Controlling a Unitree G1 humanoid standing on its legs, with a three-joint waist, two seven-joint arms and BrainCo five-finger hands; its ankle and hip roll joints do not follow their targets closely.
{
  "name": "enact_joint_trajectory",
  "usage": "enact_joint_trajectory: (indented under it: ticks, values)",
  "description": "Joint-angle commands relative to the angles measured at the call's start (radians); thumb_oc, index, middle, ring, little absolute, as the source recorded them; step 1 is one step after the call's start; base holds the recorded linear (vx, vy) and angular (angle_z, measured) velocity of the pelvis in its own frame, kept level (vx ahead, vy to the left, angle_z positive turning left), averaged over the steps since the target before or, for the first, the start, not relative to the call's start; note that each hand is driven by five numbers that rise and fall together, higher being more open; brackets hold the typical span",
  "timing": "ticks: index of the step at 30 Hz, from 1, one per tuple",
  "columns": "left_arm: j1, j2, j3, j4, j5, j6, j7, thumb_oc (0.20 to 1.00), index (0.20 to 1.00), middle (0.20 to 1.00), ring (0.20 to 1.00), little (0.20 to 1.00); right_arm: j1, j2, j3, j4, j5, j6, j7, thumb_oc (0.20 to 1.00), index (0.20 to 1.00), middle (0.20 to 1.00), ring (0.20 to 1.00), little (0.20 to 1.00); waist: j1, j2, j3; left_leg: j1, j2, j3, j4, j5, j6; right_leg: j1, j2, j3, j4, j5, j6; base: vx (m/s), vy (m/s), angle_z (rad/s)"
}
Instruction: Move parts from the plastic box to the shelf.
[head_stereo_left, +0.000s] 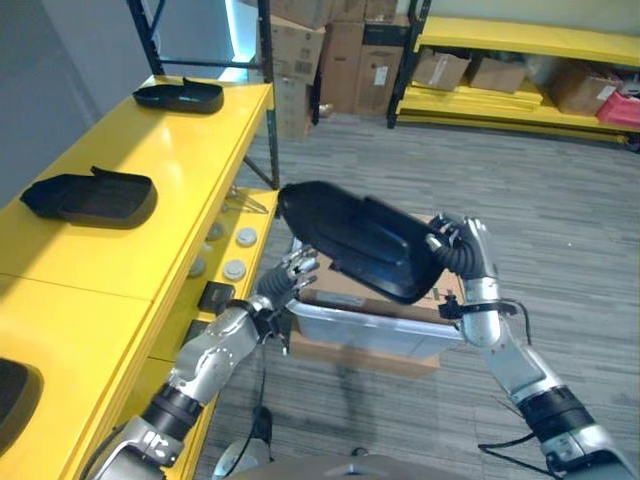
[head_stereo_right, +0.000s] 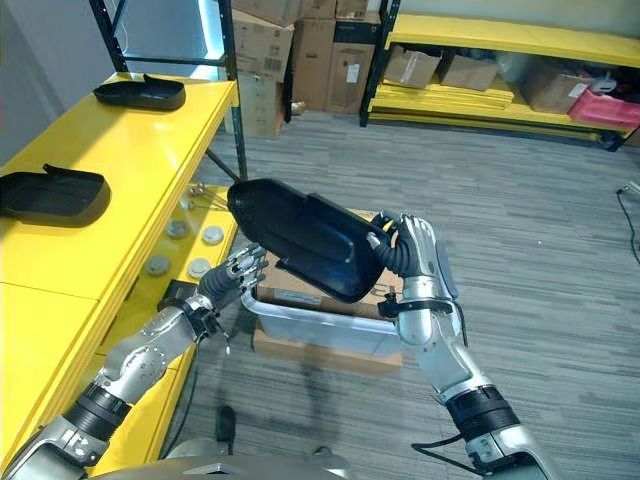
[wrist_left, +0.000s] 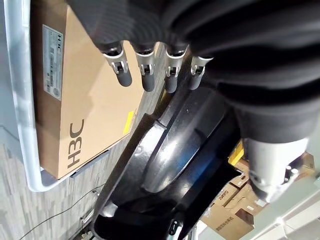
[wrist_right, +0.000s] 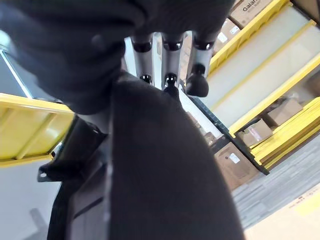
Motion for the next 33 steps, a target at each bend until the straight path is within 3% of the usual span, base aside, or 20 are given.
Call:
enact_joint_trajectory:
  ticks: [1, 10, 21, 22, 23, 25, 29, 30, 33]
  values:
    - [-0.108, -0.013, -0.026, 0.011, -0.007, -0.036, 0.002, 1.0, 1.0, 1.0, 1.0, 1.0, -0.148, 0.028, 0.015, -0.002, 0.017, -0.115, -0.033, 0.2, 0.2, 0.2, 0.2, 0.2, 0.024, -0.031, -0.03, 0.119, -0.024, 0.016, -0.002, -0.191, 0.031, -0.047, -0.014, 0.014, 0.019, 0.0, 0.001, 0.0, 0.0, 0.0]
    - [-0.13, -0.044, -0.034, 0.049, 0.018, -0.071, 0.076, 1.0, 1.0, 1.0, 1.0, 1.0, -0.178, 0.086, 0.087, -0.094, 0.036, -0.136, 0.0, 0.2, 0.2, 0.2, 0.2, 0.2, 0.022, -0.031, -0.026, 0.12, -0.024, 0.018, -0.002, -0.194, 0.034, -0.052, -0.01, 0.022, 0.023, -0.005, -0.002, 0.0, 0.0, 0.0]
    - [-0.149, -0.094, 0.019, 0.09, 0.071, -0.304, 0.297, 1.0, 1.0, 1.0, 1.0, 1.0, -0.102, 0.2, 0.173, -0.169, 0.155, -0.111, 0.073, 0.2, 0.2, 0.2, 0.2, 0.2, 0.007, -0.037, -0.015, 0.114, -0.02, 0.017, -0.002, -0.191, 0.03, -0.059, -0.002, 0.031, 0.026, -0.01, -0.01, -0.01, -0.003, 0.0]
    - [-0.153, -0.099, 0.017, 0.097, 0.053, -0.33, 0.291, 0.335, 0.335, 0.335, 0.335, 0.335, -0.093, 0.208, 0.182, -0.164, 0.175, -0.12, 0.076, 0.2, 0.2, 0.2, 0.2, 0.2, 0.004, -0.036, -0.013, 0.113, -0.02, 0.017, -0.002, -0.189, 0.029, -0.061, -0.001, 0.032, 0.026, -0.009, -0.01, -0.04, -0.004, -0.03]
    - [-0.154, -0.1, 0.017, 0.095, 0.051, -0.337, 0.294, 0.2, 0.2, 0.2, 0.2, 0.2, -0.092, 0.212, 0.186, -0.161, 0.18, -0.122, 0.077, 0.2, 0.2, 0.2, 0.2, 0.2, 0.003, -0.036, -0.012, 0.112, -0.02, 0.017, -0.002, -0.189, 0.028, -0.061, -0.001, 0.032, 0.026, -0.009, -0.01, -0.04, 0.0, -0.03]
    - [-0.166, -0.111, 0.017, 0.093, 0.026, -0.37, 0.259, 0.2, 0.2, 0.2, 0.2, 0.2, -0.093, 0.229, 0.205, -0.156, 0.199, -0.129, 0.088, 0.2, 0.2, 0.2, 0.2, 0.2, 0.0, -0.035, -0.008, 0.111, -0.019, 0.017, -0.002, -0.187, 0.027, -0.063, 0.0, 0.033, 0.025, -0.008, -0.011, -0.05, 0.0, -0.03]
    - [-0.173, -0.119, -0.001, 0.087, 0.012, -0.355, 0.19, 0.2, 0.2, 0.2, 0.2, 0.2, -0.095, 0.24, 0.222, -0.161, 0.203, -0.143, 0.097, 0.2, 0.2, 0.2, 0.2, 0.2, -0.003, -0.035, -0.005, 0.11, -0.018, 0.018, -0.002, -0.186, 0.026, -0.063, 0.0, 0.034, 0.025, -0.008, -0.013, -0.02, -0.006, -0.01]
    - [-0.18, -0.118, -0.029, 0.079, 0.02, -0.315, 0.092, 0.2, 0.2, 0.2, 0.2, 0.2, -0.104, 0.247, 0.234, -0.162, 0.222, -0.175, 0.12, 0.2, 0.2, 0.2, 0.2, 0.2, -0.002, -0.034, -0.004, 0.109, -0.017, 0.02, -0.002, -0.186, 0.026, -0.063, 0.0, 0.033, 0.026, -0.01, -0.014, -0.04, -0.024, -0.01]
    - [-0.183, -0.109, -0.051, 0.07, 0.034, -0.294, 0.021, 0.2, 0.2, 0.2, 0.2, 0.2, -0.117, 0.253, 0.243, -0.161, 0.269, -0.195, 0.164, 0.2, 0.2, 0.2, 0.2, 0.2, 0.001, -0.032, -0.004, 0.109, -0.015, 0.019, -0.002, -0.186, 0.025, -0.063, 0.0, 0.03, 0.029, -0.013, -0.015, -0.03, -0.04, 0.0]
